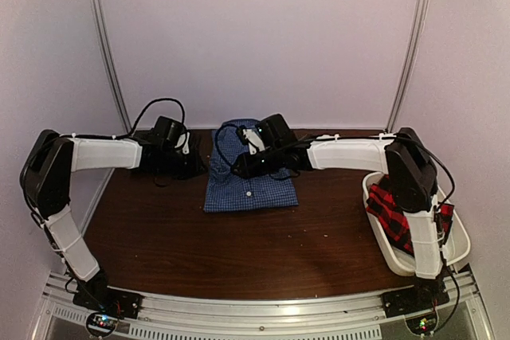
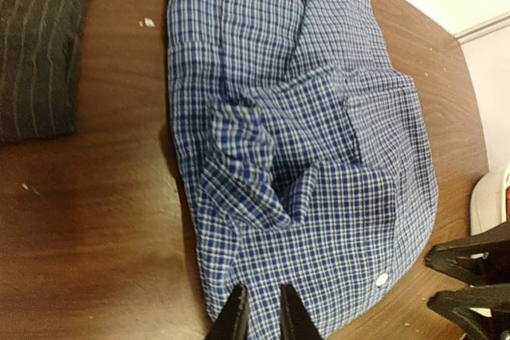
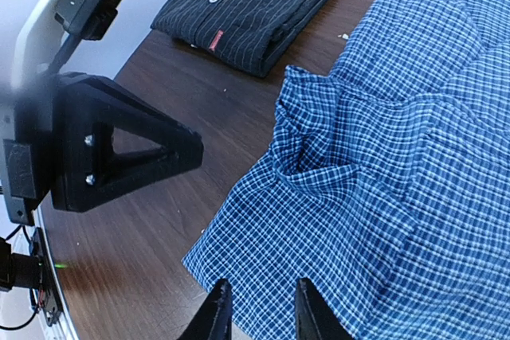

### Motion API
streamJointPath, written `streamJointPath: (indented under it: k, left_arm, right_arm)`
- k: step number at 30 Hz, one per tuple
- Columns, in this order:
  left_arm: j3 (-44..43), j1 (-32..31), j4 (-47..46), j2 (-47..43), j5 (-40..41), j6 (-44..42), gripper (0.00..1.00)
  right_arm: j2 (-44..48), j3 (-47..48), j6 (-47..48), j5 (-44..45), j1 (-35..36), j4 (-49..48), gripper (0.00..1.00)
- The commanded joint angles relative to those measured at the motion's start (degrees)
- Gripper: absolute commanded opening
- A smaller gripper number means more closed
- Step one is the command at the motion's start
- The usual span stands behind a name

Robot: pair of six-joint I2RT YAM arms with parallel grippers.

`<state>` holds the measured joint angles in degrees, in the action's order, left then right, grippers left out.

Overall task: Fold and stack the long sleeve shirts
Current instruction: Smooth out the 2/3-rectangle-folded shirt at the center of the board.

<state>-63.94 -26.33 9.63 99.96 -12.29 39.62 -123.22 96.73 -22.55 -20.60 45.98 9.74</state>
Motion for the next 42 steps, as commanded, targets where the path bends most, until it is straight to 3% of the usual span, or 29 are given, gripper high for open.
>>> streamJointPath:
  k: [1,8,19,27,32,42]
  left_arm:
    - [2.06,-1.21,-7.17,1.00,-5.29,3.02,0.11]
    - [1.91,-1.97,-12.91,6.86,-8.26,4.97,0.08]
    - [-0.07,-1.01,-11.04,14.29,-2.74,7.16,0.02]
    - [-1.63,-0.92,-9.89,13.55,-1.85,6.26,0.02]
    - [-3.09,-0.92,-7.70,13.51,-2.13,5.57,0.02]
    - [-2.94,-0.92,-7.86,13.44,-2.81,5.41,0.02]
  right_arm:
    - [-4.87,4.83,0.16,-4.23,0.08,0.72,0.26]
    - [-11.14,10.92,-0.67,-3.41,-1.72,3.18,0.26]
    - [-15.44,11.36,-8.41,-1.97,-8.18,-1.38,0.29]
    - [-10.30,7.79,-8.35,-4.04,-8.54,-2.96,0.47]
    - [-8.08,5.37,-9.88,-8.05,-8.22,-4.82,0.49]
    - [-2.92,-2.63,-10.95,-8.00,-7.74,-8.87,0.52]
